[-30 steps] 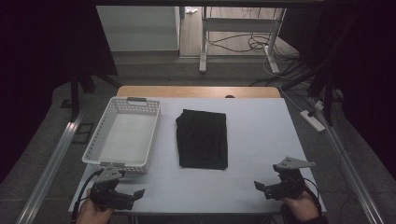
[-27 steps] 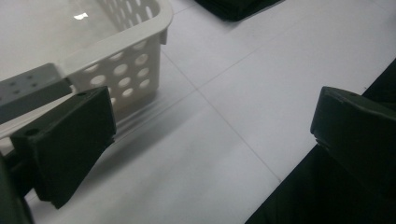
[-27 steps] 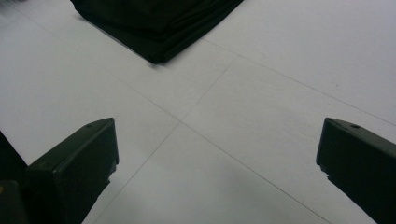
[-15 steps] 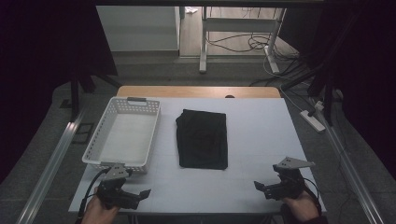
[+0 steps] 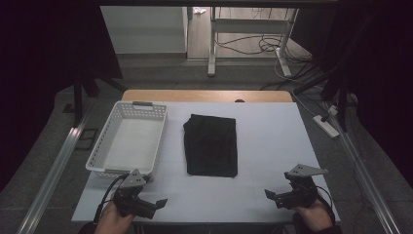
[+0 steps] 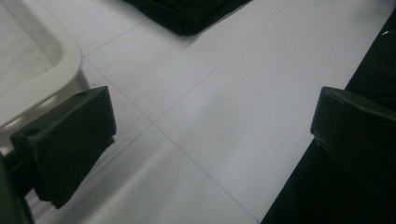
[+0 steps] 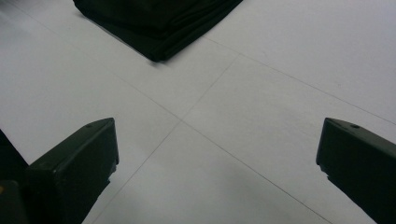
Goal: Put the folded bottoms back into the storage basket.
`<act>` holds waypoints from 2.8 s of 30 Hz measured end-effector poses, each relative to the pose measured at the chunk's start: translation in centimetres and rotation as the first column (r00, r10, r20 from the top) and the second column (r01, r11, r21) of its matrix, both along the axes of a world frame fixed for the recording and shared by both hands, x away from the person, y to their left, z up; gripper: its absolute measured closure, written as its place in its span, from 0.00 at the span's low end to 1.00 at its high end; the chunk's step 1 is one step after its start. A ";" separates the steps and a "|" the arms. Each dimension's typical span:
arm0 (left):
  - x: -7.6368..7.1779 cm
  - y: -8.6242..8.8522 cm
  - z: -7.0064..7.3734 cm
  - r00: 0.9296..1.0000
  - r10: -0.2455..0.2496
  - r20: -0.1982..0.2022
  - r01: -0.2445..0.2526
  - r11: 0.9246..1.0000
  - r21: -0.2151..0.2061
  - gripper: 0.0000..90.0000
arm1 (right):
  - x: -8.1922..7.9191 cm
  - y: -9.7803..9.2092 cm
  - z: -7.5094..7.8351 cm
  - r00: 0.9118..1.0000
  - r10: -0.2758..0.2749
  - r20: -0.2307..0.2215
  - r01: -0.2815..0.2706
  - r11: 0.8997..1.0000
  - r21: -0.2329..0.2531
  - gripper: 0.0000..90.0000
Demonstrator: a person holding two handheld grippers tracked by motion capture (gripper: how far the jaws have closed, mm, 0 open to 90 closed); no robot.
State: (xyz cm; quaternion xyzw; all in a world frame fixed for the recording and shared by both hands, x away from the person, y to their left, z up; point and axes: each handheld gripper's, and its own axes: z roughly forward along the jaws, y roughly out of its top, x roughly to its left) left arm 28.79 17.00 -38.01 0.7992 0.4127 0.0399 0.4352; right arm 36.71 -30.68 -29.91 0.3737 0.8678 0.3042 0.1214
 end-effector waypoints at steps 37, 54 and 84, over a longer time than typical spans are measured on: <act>3.5 -5.5 0.4 0.992 -0.125 0.013 0.126 0.991 -0.047 0.00 | 0.0 0.2 -0.1 1.000 0.013 0.000 -0.013 1.000 -0.014 0.00; 5.8 -7.8 0.1 0.986 -0.164 0.027 0.165 0.986 -0.037 0.00 | -0.1 0.3 -0.1 1.000 0.019 0.000 -0.019 1.000 -0.020 0.00; 11.5 -9.3 -0.3 0.992 -0.125 0.006 0.125 0.992 -0.010 0.00 | -0.1 0.3 -0.1 1.000 0.027 -0.002 -0.027 0.999 -0.026 0.00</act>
